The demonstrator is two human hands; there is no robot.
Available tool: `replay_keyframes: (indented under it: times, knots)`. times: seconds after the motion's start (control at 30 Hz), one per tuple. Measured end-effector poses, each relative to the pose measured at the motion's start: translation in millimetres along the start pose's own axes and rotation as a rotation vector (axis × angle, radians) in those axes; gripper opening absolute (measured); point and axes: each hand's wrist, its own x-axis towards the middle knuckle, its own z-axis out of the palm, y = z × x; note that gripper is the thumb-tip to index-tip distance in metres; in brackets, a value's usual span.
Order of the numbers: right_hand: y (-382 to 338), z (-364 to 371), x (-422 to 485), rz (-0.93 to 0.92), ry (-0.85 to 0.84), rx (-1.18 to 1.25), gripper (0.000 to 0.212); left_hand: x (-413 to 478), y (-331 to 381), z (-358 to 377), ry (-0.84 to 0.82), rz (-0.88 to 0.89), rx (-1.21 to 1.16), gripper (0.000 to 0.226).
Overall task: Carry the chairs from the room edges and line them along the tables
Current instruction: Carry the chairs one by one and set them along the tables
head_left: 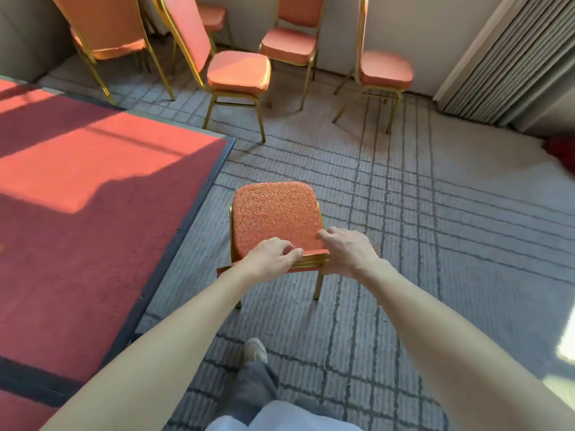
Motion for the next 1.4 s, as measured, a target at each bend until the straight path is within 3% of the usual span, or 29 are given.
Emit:
replay_keyframes:
  times: [0.13,0.2,0.47,0.63,0.73,0.9,1.0,1.2,1.4]
  knots:
    - [14.6,-27.0,35.3,-0.139,-0.116,-0.136,0.054,29.6,-0.1,-21.7,-0.177,0.024,0.079,0.055]
    - [22.3,-39.1,54.5,-0.163,-0.122,-0.109,0.051,47.1,2.4,-33.2,-0.185,0.031,0.157,0.058]
    - [65.4,-120.9,145.7,-0.157,0.015,0.085,0.037,127.3,30.4,-106.2,0.272,0.083,0.193,0.04]
    - [83.5,-142.9,210.1,-0.22,0.111,0.202,0.034,187.6,41.3,-154.5,0.532,0.01,0.187,0.056]
    - [98.4,-156.9,256.8,-0.222,0.191,0.353,0.025,231.7,51.3,-191.2,0.598,-0.028,0.187,0.058]
    - [120.0,-190.8,312.2,-0.185,0.227,0.444,0.016,288.3,70.6,-242.0,0.554,-0.104,0.212,0.053]
    - [154.6,-202.8,321.7,-0.172,0.199,0.478,0.016,315.0,97.6,-248.2,0.521,-0.053,0.253,0.051]
    - [255.6,-217.0,305.1,0.024,0.229,0.551,0.032,383.0,191.5,-241.9,0.37,0.233,0.371,0.05]
    - [320.9,-190.1,235.9,0.349,0.255,0.634,0.03,416.0,277.1,-195.0,0.183,0.584,0.513,0.053]
